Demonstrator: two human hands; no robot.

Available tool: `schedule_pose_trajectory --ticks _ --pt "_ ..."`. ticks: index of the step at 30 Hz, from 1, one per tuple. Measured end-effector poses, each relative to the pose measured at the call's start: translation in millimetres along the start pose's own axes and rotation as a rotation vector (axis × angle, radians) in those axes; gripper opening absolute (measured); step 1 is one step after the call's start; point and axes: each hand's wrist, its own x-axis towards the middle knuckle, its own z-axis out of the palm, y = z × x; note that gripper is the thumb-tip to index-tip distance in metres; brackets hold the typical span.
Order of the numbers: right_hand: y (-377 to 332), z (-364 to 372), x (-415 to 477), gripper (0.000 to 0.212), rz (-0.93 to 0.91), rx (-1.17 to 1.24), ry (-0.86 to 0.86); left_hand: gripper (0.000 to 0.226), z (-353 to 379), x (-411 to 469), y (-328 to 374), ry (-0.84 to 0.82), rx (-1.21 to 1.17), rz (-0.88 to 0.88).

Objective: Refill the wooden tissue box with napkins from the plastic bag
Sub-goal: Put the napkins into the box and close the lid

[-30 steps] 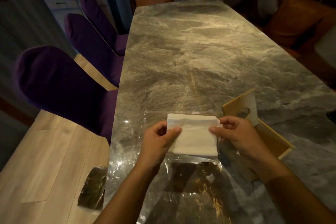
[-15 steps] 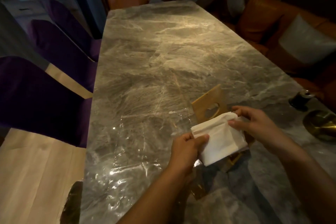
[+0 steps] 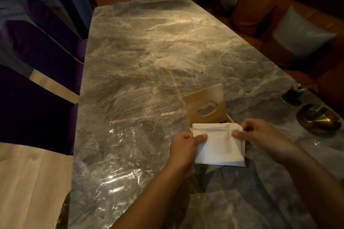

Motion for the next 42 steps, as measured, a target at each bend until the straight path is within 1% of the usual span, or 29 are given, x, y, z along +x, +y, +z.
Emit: schedule_pose_trajectory --ticks 6,8,10,12,14,17,20,23,29,32,34,37,40,42 --pt "7.8 7.5 -2.5 0.019 0.021 -0.043 0.031 0.025 -8.1 0.9 -3.1 0.030 0.053 0.005" --pt "9.8 7.7 -0.6 0.020 -0.043 -0.088 0.102 0.028 -9.0 -0.2 -3.6 0.029 0.060 0.026" --pt "7.2 6.8 1.7 0.021 -0.113 -0.202 0.197 0.023 -8.7 0.2 -3.6 0.035 0.110 0.092" --pt "3.2 8.2 4.8 0.019 -0.150 -0.304 0.244 0.025 -8.9 4.6 -4.9 0.090 0.252 0.215" --pt "1.3 10.9 9.5 0.012 -0.160 -0.368 0.268 0.027 -9.6 11.2 -6.4 0.161 0.403 0.305" --pt "3.0 17.7 16.7 0.018 -0.152 -0.472 0.308 0.020 -7.0 13.5 -3.4 0.192 0.518 0.360" --pt "3.5 23.6 18.8 0.022 -0.182 -0.628 0.321 0.025 -7.0 19.6 -6.8 0.239 0.705 0.445" --pt "6.1 30.0 19.5 0.021 -0.235 -0.808 0.326 0.027 -4.8 20.5 -3.9 0.275 0.870 0.452" --pt "11.1 43.2 23.7 0.022 -0.316 -1.043 0.317 0.031 3.1 22.1 -2.0 0.305 1.224 0.558" --pt "12.5 43.9 26.0 0.022 -0.307 -1.127 0.289 0.034 7.8 28.8 -4.2 0.303 1.393 0.553" --pt "14.7 46.6 27.8 0.021 -0.308 -1.169 0.282 0.031 10.4 32.3 -5.3 0.308 1.460 0.541" --pt "16.9 50.6 28.6 0.020 -0.284 -1.187 0.279 0.029 13.7 35.5 -6.0 0.281 1.517 0.496" --pt "16.0 54.4 30.9 0.016 -0.246 -1.185 0.277 0.032 17.4 39.3 -3.8 0.228 1.549 0.395" --pt "14.5 57.1 32.3 0.013 -0.219 -1.172 0.281 0.028 20.3 41.4 -3.0 0.185 1.551 0.343"
